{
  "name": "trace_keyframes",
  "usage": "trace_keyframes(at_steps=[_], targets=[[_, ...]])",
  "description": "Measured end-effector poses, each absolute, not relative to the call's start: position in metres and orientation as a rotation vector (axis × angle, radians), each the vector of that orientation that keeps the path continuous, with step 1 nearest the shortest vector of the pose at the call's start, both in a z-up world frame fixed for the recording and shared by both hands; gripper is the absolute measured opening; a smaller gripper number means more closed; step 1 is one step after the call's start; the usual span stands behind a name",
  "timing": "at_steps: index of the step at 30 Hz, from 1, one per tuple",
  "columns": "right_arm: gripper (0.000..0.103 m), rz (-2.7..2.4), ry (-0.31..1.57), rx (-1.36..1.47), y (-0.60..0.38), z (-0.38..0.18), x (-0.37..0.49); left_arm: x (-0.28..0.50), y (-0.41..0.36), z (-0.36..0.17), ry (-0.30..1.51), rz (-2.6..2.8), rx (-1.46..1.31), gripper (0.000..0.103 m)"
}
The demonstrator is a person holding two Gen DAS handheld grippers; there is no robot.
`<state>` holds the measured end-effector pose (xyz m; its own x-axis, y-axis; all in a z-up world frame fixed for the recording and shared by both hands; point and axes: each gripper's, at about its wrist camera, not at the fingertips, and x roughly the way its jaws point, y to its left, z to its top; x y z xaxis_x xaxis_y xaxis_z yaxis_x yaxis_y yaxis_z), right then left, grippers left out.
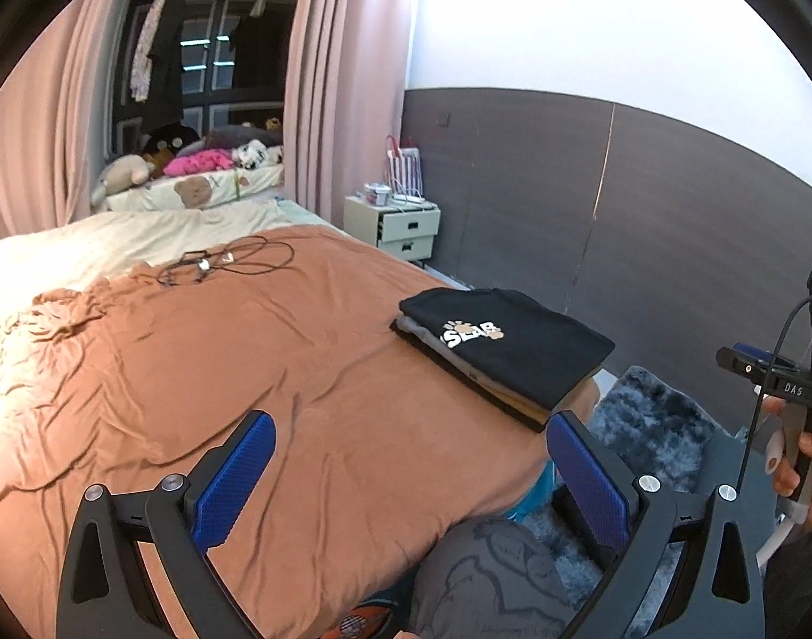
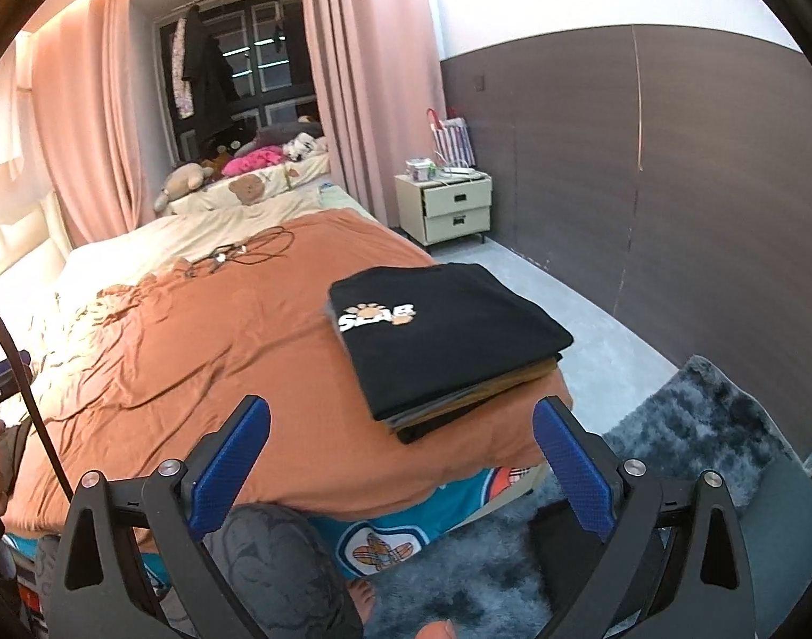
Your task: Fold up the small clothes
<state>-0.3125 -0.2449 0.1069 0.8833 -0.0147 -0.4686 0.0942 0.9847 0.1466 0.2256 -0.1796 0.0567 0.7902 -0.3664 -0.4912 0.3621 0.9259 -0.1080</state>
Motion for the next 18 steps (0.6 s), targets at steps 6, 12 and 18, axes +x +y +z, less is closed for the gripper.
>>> trace_keyframes(at_steps=[6,12,18], targets=[[0.099,-0.027,0.461,0.145,-0.223,0.104,-0.332,0.192,-0.155,0.058,0.489,-0.366,-0.025,0.102],[0.099,0.009,0.437,0.133,-0.204,0.097,-0.35,0.156,-0.131,0.056,0.452,-0.323,-0.023,0.102],[0.099,0.023,0.416,0.122,-0.187,0.086,-0.366,0.122,-0.111,0.05,0.413,-0.26,-0.022,0.102]])
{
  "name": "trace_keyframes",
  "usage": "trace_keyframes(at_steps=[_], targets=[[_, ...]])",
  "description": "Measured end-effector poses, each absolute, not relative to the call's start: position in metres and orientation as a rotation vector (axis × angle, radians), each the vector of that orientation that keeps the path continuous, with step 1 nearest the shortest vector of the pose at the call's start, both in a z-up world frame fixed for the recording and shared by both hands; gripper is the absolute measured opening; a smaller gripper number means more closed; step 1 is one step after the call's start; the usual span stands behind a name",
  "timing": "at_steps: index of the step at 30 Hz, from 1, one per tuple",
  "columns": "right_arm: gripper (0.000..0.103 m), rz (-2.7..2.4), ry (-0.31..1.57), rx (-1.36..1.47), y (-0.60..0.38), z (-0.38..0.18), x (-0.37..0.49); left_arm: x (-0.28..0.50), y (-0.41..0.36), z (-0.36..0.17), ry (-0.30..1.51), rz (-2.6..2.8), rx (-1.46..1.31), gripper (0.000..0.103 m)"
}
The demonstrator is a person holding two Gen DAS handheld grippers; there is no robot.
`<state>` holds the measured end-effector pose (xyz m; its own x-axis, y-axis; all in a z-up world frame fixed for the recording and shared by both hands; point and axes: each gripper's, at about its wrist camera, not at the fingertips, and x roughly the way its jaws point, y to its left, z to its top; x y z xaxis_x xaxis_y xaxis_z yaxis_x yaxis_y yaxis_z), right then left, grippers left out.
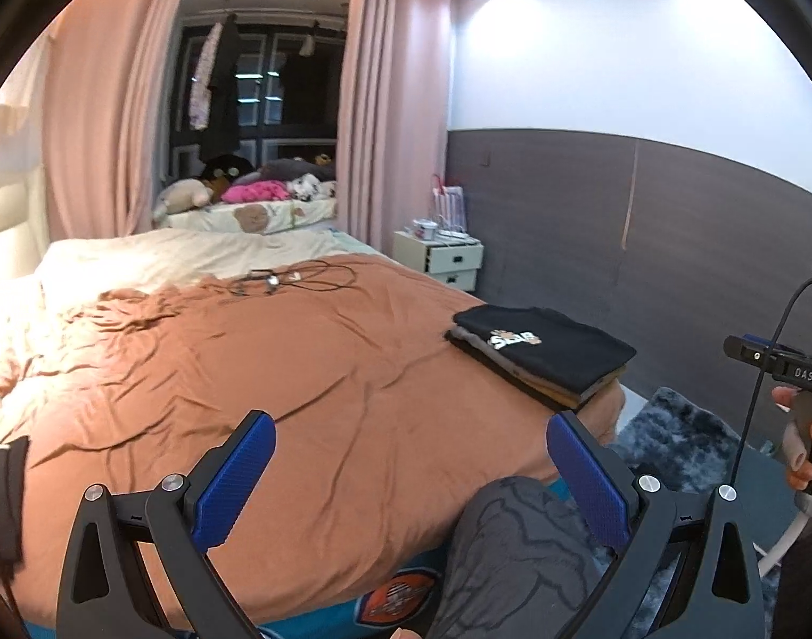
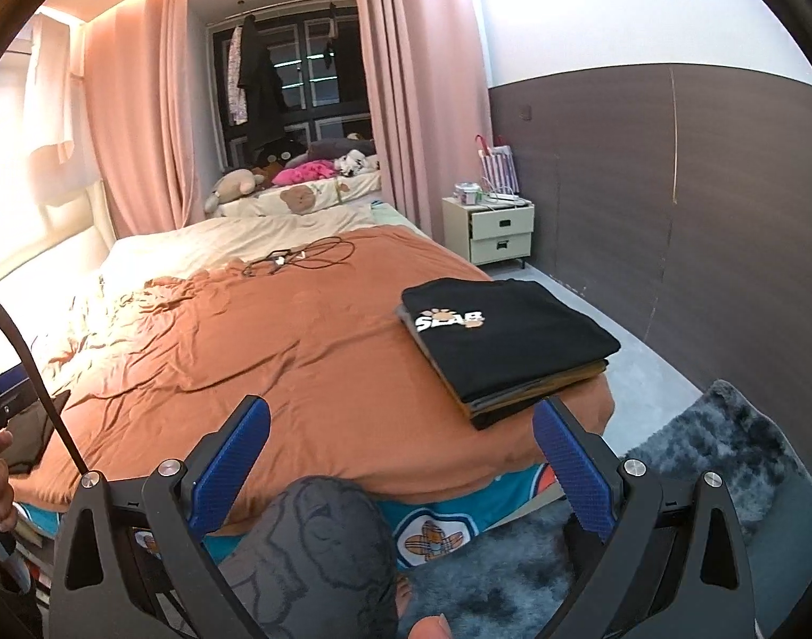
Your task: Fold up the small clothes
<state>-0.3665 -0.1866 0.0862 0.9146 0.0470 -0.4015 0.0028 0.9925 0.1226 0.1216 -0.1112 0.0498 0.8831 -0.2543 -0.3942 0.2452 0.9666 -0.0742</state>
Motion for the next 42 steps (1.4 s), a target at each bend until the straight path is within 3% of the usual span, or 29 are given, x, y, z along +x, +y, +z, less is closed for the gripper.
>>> trace_keyframes(at_steps=[20,42], targets=[[0.099,0.084,0.411,0.093,-0.131,0.049,-0.391,0.052,-0.059,0.013,0.375,-0.128,-0.071,0.102],[0.099,0.093,0.433,0.092,-0.103,0.033,-0.39,0.04,-0.051,-0.004,0.376,-0.091,-0.065,0.102]])
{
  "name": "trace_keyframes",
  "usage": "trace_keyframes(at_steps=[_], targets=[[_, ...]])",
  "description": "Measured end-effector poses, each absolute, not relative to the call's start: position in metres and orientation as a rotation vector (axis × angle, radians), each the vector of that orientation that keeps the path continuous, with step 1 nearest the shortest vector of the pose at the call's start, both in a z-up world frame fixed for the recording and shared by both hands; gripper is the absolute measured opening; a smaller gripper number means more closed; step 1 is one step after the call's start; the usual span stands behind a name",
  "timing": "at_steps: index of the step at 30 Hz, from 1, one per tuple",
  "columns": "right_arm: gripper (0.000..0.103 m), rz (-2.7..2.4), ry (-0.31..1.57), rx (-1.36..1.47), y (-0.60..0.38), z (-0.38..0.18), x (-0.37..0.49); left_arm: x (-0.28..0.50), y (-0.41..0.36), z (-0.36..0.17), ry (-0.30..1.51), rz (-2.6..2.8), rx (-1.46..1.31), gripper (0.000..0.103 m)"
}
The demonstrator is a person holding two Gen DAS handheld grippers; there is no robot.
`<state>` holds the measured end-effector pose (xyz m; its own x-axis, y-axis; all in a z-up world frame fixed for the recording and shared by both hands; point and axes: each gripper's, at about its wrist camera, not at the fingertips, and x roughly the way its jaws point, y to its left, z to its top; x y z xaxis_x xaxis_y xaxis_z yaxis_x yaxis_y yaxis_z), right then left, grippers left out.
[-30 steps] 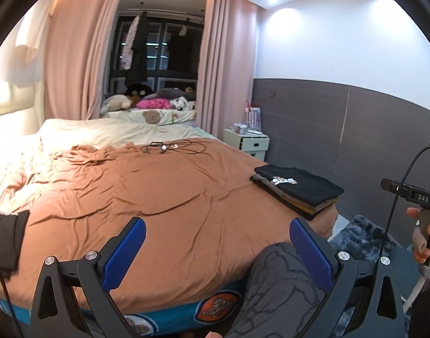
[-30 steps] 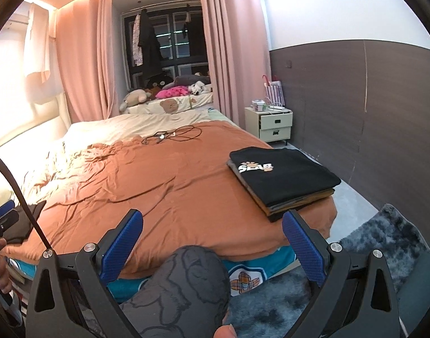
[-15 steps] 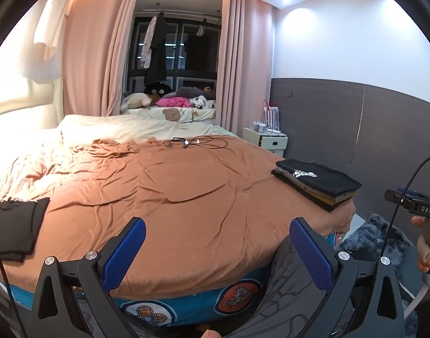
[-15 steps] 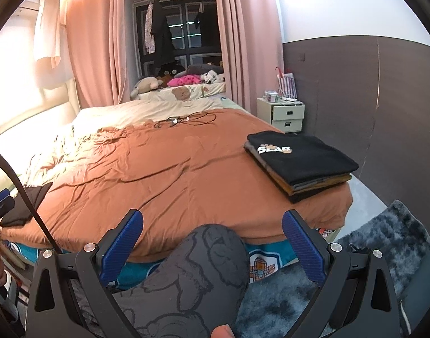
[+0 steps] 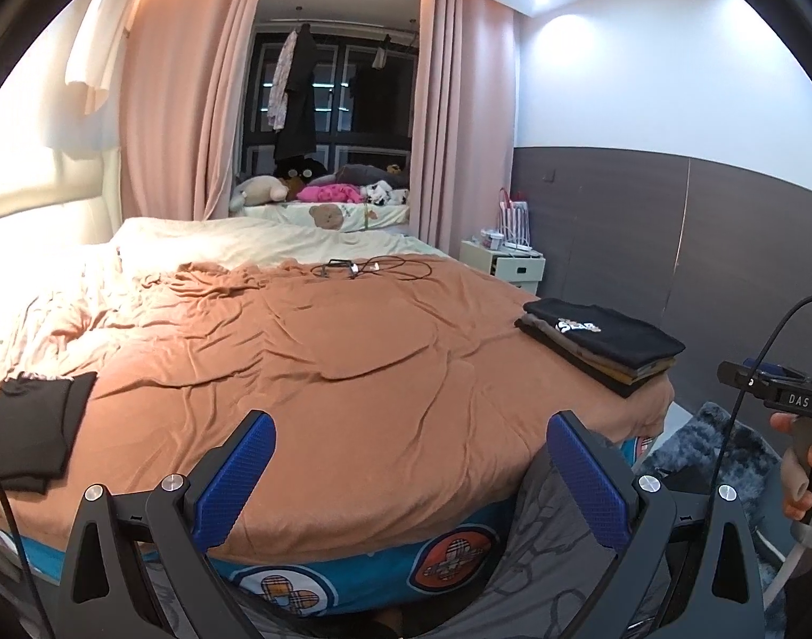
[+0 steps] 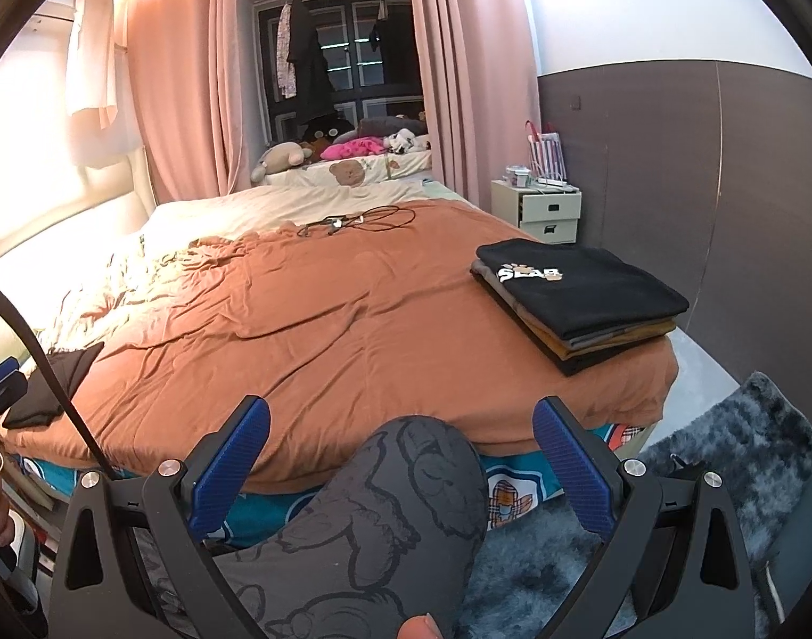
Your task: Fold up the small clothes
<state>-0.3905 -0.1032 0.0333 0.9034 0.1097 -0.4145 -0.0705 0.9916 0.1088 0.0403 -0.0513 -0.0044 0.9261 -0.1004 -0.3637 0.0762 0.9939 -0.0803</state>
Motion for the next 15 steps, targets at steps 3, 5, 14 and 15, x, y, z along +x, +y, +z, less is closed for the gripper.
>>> trace_keyframes(at_steps=[3,5,14,15], targets=[[0.099,0.091,0.429,0.091,-0.1006,0.0339,-0.3926,0.038,-0.0506,-0.0043,0.374,-0.084,-0.067,0.102],[0.099,0.09,0.427,0.092,-0.1001,0.0348,-0.3936,0.0364,-0.0499,-0.0038,0.372,-0.083,-0.07,0.102],[0.099,0.084,0.432,0.098,-0.097,0.0343,-0.3959,0.0362,-0.0488,-0.0033,0.373,-0.083,-0.07,0.102],[0.099,0.084,0.432,0.098,-0.0966,0.0344,-0.3964,0.0364,-0.049,-0.0034,0.373,-0.084,-0.071,0.102]])
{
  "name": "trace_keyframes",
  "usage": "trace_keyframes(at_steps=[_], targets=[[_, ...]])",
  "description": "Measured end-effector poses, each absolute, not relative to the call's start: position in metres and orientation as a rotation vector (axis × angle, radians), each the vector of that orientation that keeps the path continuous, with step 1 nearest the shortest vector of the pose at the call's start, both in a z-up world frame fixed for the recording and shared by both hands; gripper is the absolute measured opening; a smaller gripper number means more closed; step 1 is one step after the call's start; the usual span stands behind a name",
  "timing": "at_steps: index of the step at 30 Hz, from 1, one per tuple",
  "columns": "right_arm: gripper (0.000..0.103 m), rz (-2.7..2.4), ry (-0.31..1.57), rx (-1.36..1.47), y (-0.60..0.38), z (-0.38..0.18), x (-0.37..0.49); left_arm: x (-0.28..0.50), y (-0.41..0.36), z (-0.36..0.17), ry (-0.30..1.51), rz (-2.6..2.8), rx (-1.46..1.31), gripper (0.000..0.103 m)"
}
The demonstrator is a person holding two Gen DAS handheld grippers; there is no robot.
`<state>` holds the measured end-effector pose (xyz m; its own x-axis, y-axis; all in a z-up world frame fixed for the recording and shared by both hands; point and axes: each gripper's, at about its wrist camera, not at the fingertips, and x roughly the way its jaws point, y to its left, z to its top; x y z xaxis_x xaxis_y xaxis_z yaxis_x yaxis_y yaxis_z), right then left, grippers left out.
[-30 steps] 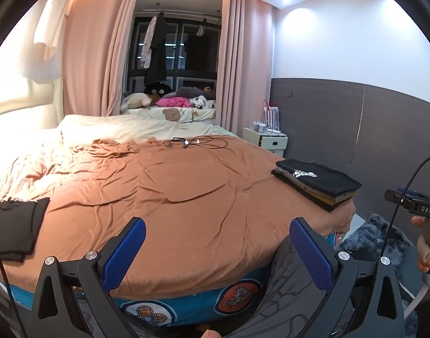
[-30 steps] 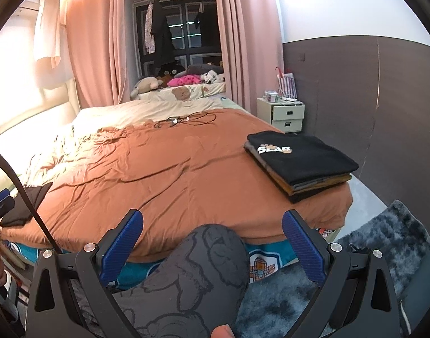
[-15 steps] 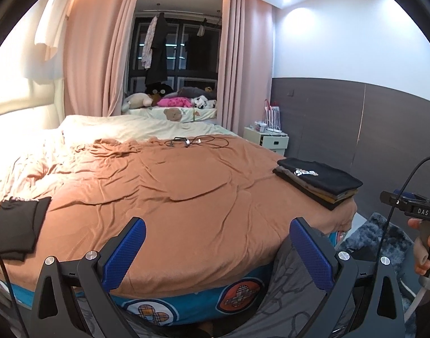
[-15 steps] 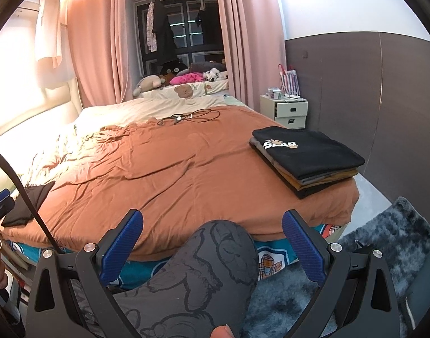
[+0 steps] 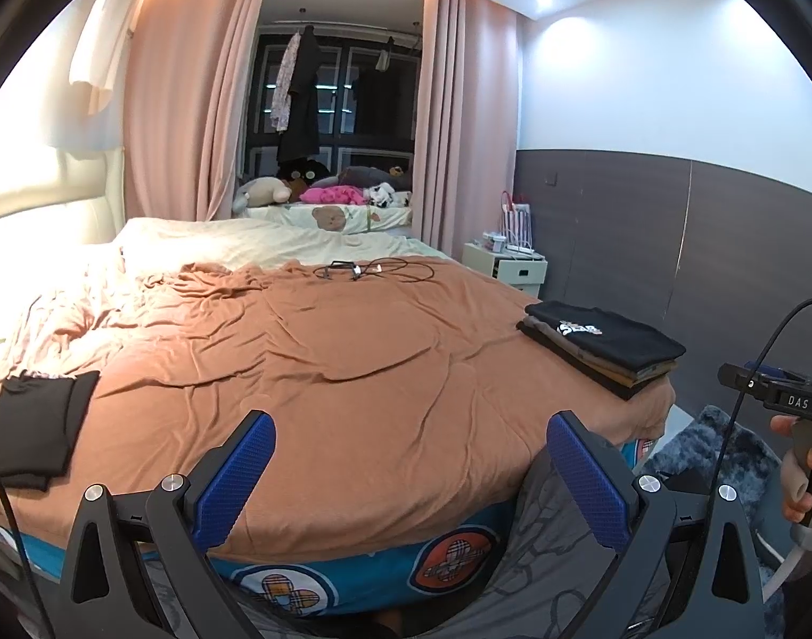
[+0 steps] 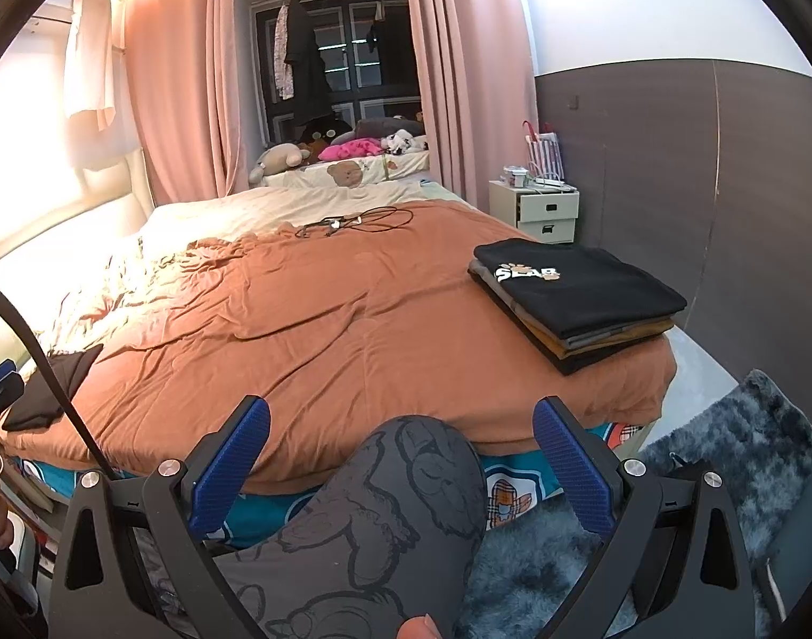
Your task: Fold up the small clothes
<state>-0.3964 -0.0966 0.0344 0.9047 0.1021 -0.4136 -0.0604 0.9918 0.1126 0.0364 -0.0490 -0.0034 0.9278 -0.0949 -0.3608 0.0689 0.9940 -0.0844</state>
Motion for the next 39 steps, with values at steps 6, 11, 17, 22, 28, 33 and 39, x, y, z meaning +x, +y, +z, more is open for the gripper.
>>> trace_keyframes(at_steps=[6,11,17,22,28,33,39], targets=[[0.099,0.083,0.432,0.098,-0.0973,0.034,-0.3964,0.0358,-0.0471,-0.0027,0.372,-0.086,-0.071,0.102],[0.099,0.083,0.43,0.099,-0.0976,0.0346,-0.3971,0.0354,-0.0467,-0.0025,0.372,-0.085,-0.071,0.102],[0.099,0.084,0.43,0.1,-0.0982,0.034,-0.3967,0.0344,-0.046,-0.0018,0.37,-0.085,-0.069,0.103],[0.099,0.083,0.431,0.1,-0.0984,0.0345,-0.3972,0.0341,-0.0467,-0.0012,0.371,-0.085,-0.071,0.102],[0.099,0.083,0.424,0.101,-0.0995,0.0367,-0.3982,0.0339,-0.0461,-0.0009,0.369,-0.087,-0.071,0.102],[0.099,0.084,0.425,0.103,-0.1015,0.0344,-0.3965,0.034,-0.0464,-0.0013,0.37,-0.086,-0.07,0.103],[0.099,0.084,0.422,0.103,-0.1006,0.0339,-0.397,0.0336,-0.0461,-0.0013,0.369,-0.087,-0.071,0.103]])
